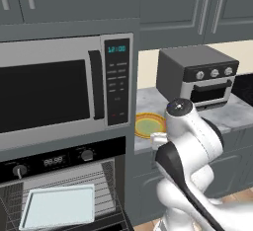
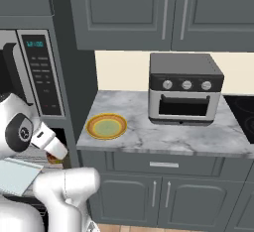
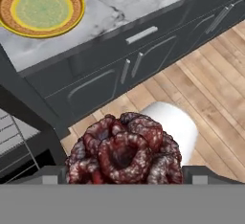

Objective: Take the baked cake out of the oven and place it on the plate for cooling. Then close the oven door.

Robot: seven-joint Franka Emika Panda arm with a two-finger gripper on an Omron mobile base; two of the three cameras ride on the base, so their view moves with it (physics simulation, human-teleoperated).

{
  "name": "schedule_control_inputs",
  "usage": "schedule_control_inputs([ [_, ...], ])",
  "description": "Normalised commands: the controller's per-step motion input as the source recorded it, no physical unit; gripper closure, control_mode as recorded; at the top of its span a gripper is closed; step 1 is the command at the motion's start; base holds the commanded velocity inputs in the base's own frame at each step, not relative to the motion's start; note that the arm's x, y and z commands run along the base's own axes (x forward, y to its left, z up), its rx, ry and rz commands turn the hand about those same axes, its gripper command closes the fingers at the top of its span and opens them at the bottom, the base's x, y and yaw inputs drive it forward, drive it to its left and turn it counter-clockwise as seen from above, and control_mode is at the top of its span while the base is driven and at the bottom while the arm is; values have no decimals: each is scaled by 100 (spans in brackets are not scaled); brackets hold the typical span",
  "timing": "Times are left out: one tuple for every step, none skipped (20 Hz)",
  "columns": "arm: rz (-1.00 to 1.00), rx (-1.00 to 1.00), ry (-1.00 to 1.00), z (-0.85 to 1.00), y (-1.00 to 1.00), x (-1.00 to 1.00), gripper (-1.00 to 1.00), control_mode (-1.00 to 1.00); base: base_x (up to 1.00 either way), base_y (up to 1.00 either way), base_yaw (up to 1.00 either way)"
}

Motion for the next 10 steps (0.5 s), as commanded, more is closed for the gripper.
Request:
schedule_control_inputs([
  [0,13,0,0,-64,37,100,-100,0,0,0],
  [1,15,0,0,-64,39,100,-100,0,0,0],
  [2,16,0,0,-66,38,100,-100,0,0,0],
  [4,17,0,0,-65,37,100,-100,0,0,0],
  [8,17,-1,0,-65,31,100,-100,0,0,0],
  [14,17,-11,-5,-62,22,100,-100,0,0,0],
  [18,17,-14,-3,-59,26,100,-100,0,0,0],
  [23,18,-18,-6,-53,29,100,-100,0,0,0],
  [26,19,-15,-7,-51,36,100,-100,0,0,0],
  [29,16,-12,-11,-42,44,100,-100,0,0,0],
])
